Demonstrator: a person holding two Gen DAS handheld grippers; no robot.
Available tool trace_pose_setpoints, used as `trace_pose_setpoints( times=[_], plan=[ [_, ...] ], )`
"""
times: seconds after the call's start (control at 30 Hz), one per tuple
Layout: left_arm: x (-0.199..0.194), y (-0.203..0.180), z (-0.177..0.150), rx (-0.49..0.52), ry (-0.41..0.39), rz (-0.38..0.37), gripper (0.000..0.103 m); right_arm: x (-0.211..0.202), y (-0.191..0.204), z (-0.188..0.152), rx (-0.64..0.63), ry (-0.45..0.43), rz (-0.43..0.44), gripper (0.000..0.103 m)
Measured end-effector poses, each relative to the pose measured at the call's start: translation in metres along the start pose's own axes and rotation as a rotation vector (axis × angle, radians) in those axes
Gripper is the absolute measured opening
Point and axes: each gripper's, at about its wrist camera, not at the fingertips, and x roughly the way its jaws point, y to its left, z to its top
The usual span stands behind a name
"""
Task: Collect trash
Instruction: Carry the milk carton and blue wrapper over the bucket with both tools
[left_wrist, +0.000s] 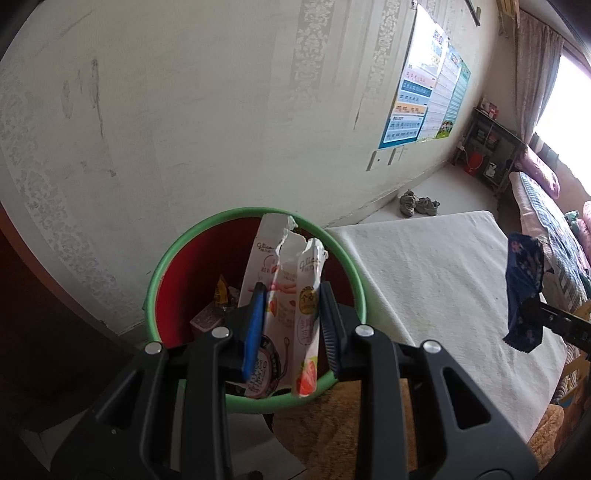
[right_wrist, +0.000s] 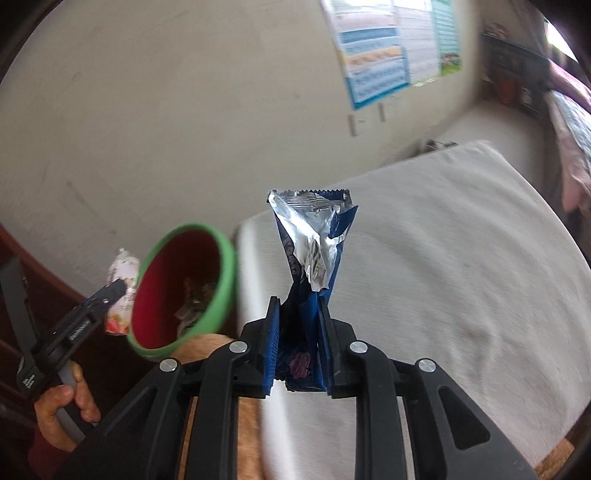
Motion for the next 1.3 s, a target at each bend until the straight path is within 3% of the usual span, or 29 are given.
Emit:
trace_pose_setpoints(
  times=[0.8,1.3],
  plan=[
    [0.032,0.047,0.0,-0.09,0.06,0.048,0.028,0.046,0.088,0.039,-0.164,0.034,0.099,0.021],
    [0.051,0.064,-0.005,-0.108,0.106,0.065,0.028,0.075,0.137,0.045,-0.274,0.073,0.14,0.021]
  ],
)
